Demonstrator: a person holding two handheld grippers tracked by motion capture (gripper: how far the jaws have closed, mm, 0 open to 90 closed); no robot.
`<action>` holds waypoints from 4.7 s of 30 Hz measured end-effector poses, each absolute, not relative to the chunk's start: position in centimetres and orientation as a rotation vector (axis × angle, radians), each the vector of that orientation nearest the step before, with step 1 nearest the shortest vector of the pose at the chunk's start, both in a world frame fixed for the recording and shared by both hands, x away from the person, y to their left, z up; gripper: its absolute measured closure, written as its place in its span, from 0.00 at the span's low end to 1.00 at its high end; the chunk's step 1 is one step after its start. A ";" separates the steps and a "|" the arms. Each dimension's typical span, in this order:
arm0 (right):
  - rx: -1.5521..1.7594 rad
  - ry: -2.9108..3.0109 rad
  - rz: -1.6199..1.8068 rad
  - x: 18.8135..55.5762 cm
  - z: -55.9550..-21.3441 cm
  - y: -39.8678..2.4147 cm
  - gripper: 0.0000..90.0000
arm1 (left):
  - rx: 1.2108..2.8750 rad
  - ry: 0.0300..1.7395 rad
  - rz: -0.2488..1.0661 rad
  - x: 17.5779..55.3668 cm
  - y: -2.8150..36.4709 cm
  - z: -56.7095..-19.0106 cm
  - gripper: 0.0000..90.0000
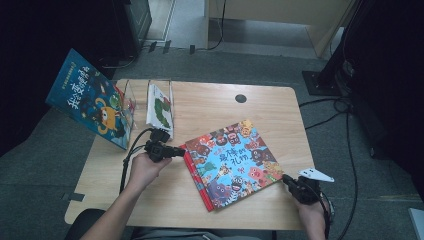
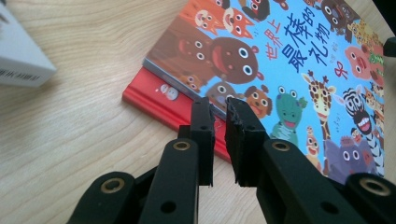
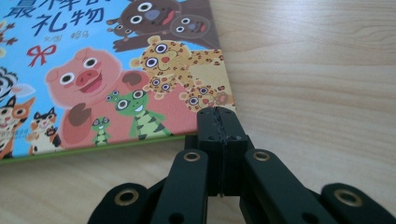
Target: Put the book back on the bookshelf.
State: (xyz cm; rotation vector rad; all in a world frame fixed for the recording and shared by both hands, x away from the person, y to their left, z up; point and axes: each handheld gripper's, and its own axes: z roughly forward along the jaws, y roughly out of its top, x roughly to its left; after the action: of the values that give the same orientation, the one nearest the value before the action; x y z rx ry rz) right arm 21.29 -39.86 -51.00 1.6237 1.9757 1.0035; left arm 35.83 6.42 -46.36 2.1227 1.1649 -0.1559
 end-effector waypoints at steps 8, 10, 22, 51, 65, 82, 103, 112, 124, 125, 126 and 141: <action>1.659 1.935 1.028 23.3 -51.2 -40.3 1.00 | 2.122 1.195 -0.147 35.5 7.3 -46.7 0.87; 1.661 1.932 1.032 23.8 -51.3 -40.5 1.00 | 2.117 1.204 -0.140 35.5 7.5 -46.7 0.87; 1.653 1.924 1.055 26.9 -51.5 -40.8 1.00 | 2.118 1.265 -0.132 36.1 8.3 -47.7 0.84; 1.571 2.010 1.132 30.4 -51.4 -37.8 1.00 | 2.144 1.280 -0.161 36.3 7.7 -49.1 0.79; 1.548 2.032 1.164 31.5 -51.5 -37.0 1.00 | 2.127 1.284 -0.170 35.4 8.2 -49.1 0.76; 1.512 2.096 1.189 33.4 -51.5 -35.3 1.00 | 2.092 1.241 -0.193 35.0 8.7 -48.7 0.47; 1.473 2.192 1.184 33.3 -51.3 -34.1 1.00 | 2.071 1.259 -0.251 36.3 9.1 -49.2 0.38; 1.394 2.235 1.200 31.5 -50.9 -33.8 1.00 | 2.083 1.244 -0.251 36.7 8.7 -49.0 0.40; 1.361 2.296 1.200 30.3 -51.1 -34.0 1.00 | 2.101 1.257 -0.284 37.3 8.0 -49.7 0.40; 1.360 2.300 1.201 30.3 -51.2 -34.0 1.00 | 2.094 1.262 -0.286 37.3 8.1 -49.7 0.41; 1.359 2.306 1.202 30.3 -51.2 -33.9 1.00 | 2.092 1.263 -0.288 37.3 8.1 -49.7 0.41; 1.357 2.304 1.231 30.9 -51.3 -33.5 1.00 | 2.062 1.287 -0.327 37.1 7.9 -49.8 0.43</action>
State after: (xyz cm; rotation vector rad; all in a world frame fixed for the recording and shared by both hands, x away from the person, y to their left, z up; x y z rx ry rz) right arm 30.88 -33.51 -51.35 1.3570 2.3044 1.2310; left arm 37.08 7.89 -49.82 2.0619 1.2874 -0.3269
